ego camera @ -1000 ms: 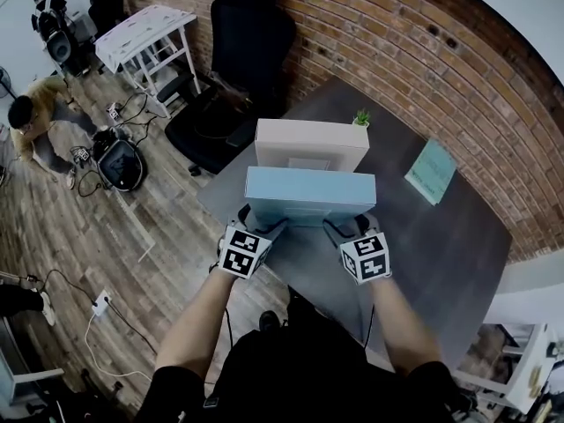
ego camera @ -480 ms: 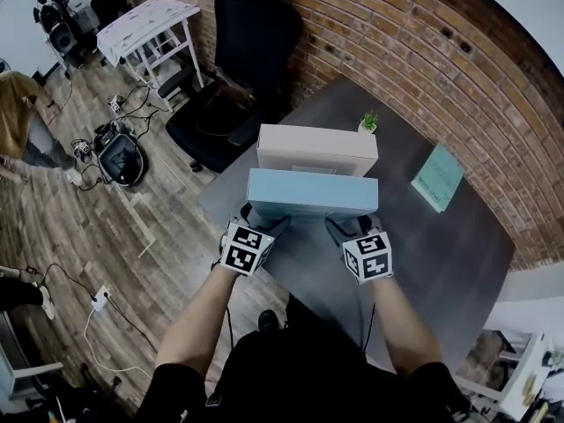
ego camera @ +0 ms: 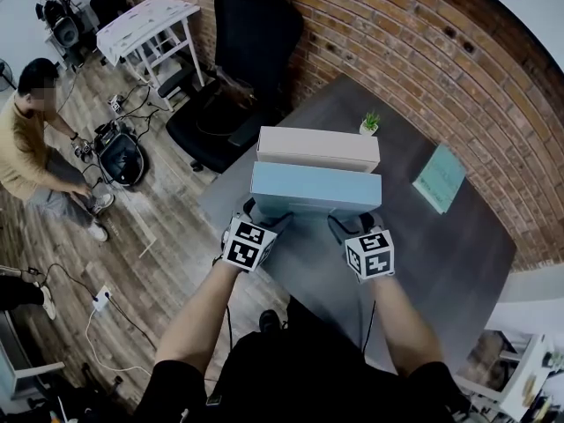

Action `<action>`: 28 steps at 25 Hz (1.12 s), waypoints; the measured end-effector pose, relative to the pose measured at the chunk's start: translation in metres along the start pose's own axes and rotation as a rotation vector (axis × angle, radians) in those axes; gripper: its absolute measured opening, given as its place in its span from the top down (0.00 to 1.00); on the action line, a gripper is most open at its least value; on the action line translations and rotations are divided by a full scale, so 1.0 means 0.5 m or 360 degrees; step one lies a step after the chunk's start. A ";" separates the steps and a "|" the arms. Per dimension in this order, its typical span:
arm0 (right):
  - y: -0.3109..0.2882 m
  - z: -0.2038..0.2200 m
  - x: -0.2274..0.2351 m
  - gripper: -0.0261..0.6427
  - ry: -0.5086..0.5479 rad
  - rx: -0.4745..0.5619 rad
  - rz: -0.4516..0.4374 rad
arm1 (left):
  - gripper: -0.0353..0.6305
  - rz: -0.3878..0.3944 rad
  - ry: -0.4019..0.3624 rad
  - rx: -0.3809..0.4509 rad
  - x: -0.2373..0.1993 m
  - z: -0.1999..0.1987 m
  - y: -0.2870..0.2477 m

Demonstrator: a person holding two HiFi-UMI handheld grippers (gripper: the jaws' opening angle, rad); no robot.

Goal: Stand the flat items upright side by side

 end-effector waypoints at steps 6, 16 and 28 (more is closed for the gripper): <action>-0.007 -0.004 0.002 0.50 -0.0031 -0.0001 -0.0001 | 0.35 0.0004 0.0021 -0.0012 -0.009 -0.005 -0.003; -0.013 -0.005 0.008 0.50 -0.0044 0.0014 0.0006 | 0.35 0.0033 0.0031 -0.0027 -0.018 -0.012 -0.014; -0.006 0.019 0.012 0.36 -0.0149 -0.0077 -0.0108 | 0.35 0.0073 0.0064 -0.0039 -0.020 -0.008 -0.001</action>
Point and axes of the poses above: the fingertips, and each gripper's own axes: y backward along the fingers, x to its right, z out of its underside, the point moved 5 cm from there along y, backward along the fingers, and after that the axes turned 3 degrees about z, right-handed, at the moved point
